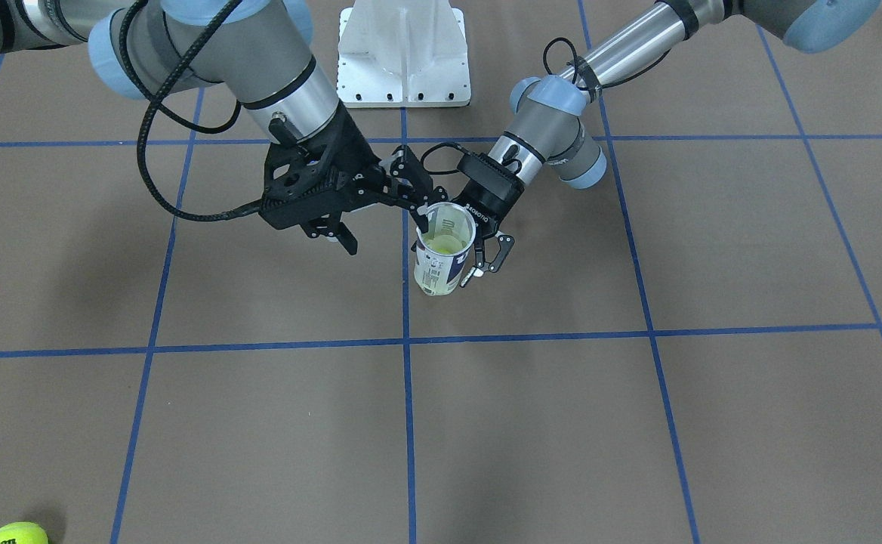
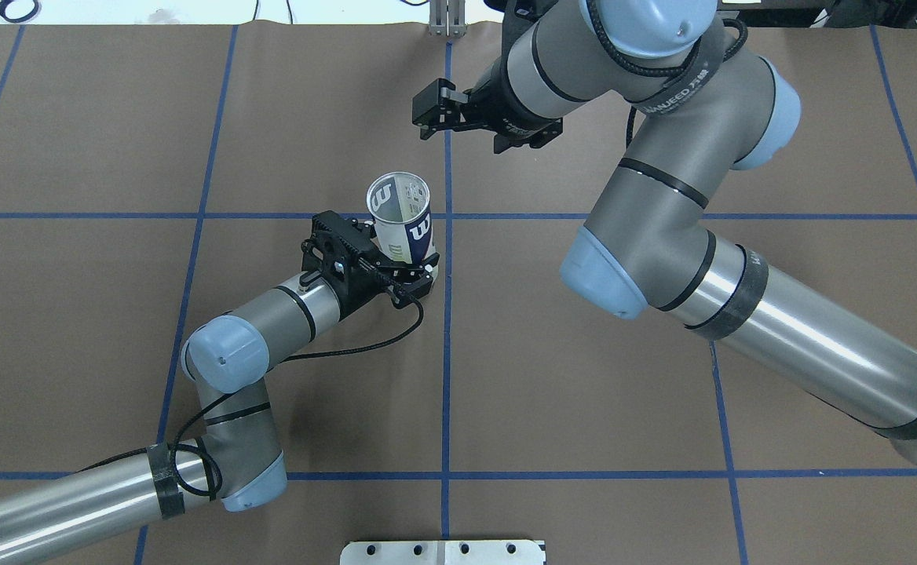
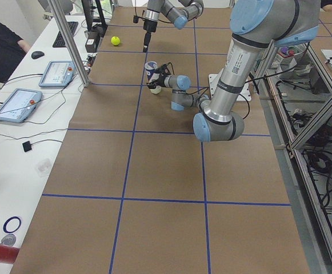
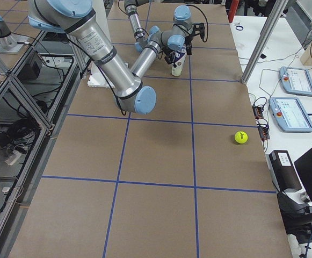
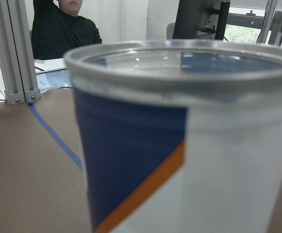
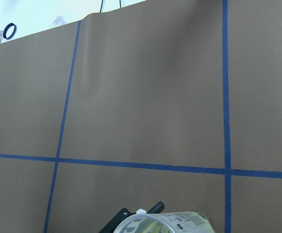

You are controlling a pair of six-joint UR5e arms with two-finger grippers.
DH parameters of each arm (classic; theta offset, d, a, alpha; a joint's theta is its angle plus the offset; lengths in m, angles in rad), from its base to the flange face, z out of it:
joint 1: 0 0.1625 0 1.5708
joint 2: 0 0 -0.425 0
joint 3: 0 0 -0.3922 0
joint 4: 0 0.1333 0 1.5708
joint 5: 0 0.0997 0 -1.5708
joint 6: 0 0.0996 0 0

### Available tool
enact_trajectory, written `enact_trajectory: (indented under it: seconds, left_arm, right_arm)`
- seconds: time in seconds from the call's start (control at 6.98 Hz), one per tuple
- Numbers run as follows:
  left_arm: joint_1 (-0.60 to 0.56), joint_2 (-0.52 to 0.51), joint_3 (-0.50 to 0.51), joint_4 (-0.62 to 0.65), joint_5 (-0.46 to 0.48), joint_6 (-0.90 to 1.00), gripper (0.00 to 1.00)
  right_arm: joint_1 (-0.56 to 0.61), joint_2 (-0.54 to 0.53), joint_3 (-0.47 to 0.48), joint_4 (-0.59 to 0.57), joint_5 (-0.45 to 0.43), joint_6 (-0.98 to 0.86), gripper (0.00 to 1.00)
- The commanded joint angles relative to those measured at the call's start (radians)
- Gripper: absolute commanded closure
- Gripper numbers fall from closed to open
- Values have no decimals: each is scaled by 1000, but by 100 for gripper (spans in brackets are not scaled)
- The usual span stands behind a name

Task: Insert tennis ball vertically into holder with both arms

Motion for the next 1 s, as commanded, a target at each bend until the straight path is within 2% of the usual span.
enact_trajectory:
  seconds: [0.0, 0.14, 0.43, 0.86]
  left_arm:
    - [1, 16, -35, 1, 0, 0, 1]
    - [3, 19, -46, 1, 0, 0, 1]
    - [8, 17, -46, 1, 0, 0, 1]
    - [9, 23, -43, 1, 0, 0, 1]
  right_arm:
    - [90, -62, -10, 0, 71, -111, 1]
    - [128, -77, -51, 2, 82, -181, 1]
    - [241, -85, -195, 5, 121, -350, 1]
    - [338, -36, -472, 14, 126, -581, 1]
